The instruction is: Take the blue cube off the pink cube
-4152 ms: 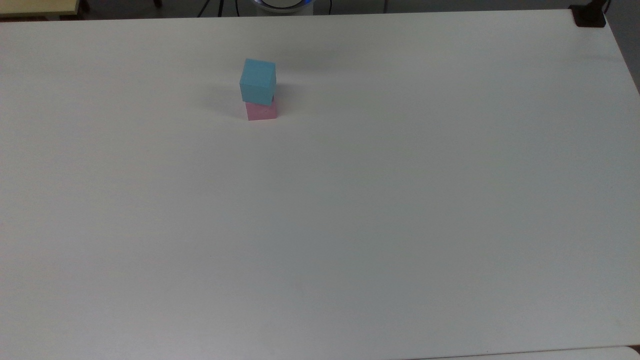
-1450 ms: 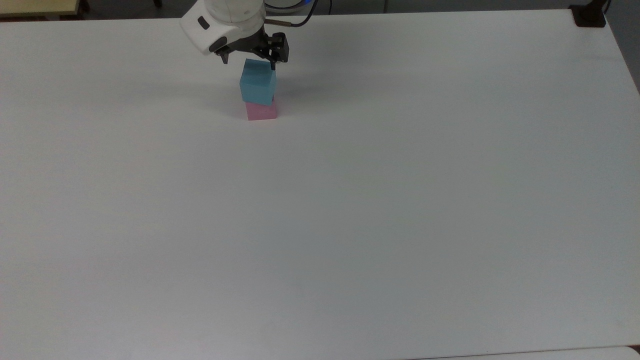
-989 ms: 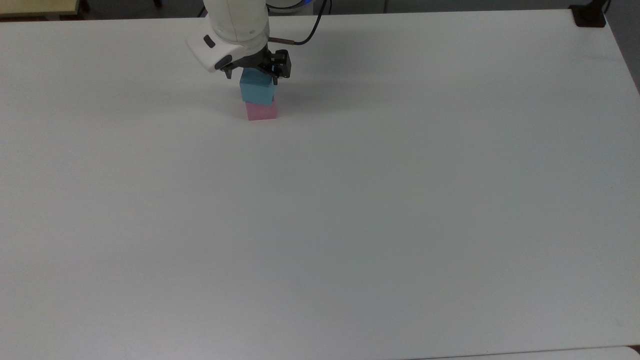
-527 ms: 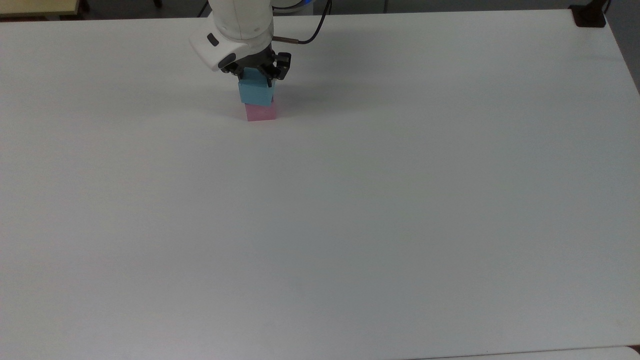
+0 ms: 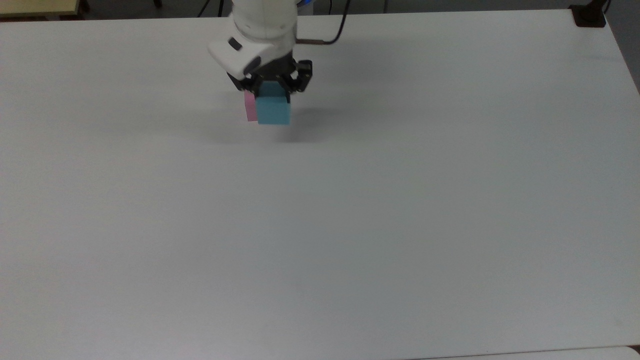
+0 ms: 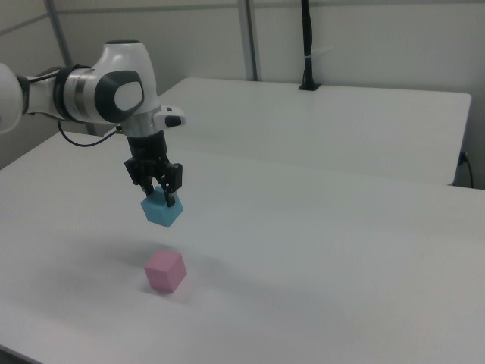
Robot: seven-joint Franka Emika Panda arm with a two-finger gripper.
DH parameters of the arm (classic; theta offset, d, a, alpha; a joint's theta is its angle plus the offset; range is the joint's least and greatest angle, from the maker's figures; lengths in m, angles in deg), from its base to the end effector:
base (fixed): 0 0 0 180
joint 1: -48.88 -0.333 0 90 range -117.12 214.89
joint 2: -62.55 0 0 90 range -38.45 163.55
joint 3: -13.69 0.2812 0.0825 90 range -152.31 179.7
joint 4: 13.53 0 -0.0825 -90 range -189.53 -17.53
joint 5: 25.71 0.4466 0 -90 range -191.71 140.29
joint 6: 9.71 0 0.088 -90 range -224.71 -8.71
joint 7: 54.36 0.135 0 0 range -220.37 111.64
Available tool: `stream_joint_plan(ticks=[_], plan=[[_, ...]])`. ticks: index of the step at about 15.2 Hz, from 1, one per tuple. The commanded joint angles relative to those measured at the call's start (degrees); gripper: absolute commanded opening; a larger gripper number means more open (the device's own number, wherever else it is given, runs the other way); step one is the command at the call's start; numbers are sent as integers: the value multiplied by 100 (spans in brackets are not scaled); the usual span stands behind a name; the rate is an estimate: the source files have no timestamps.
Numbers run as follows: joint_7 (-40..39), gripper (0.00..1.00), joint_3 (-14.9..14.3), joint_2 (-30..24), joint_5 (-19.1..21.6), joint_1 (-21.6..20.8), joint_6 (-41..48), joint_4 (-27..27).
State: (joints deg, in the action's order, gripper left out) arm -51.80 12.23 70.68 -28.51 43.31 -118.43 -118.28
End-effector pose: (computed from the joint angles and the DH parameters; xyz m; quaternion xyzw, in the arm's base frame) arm 0.6417 0.0415 0.3612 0.9988 0.0222 -0.0348 0.0267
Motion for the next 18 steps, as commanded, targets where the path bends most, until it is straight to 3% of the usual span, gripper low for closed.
stream_joint_plan(ticks=[1,3,6,9,10,11,18], plan=[[-160,28,129,926,7,-198,-79,886],[-151,28,155,1120,60,-243,-105,922],[-98,28,471,1497,78,-269,-114,1140],[-63,30,489,1578,87,-269,-114,1168],[-2,47,489,1586,78,-269,-114,1168],[16,99,489,1578,60,-269,-114,1168],[16,100,489,1543,25,-287,-70,1150]])
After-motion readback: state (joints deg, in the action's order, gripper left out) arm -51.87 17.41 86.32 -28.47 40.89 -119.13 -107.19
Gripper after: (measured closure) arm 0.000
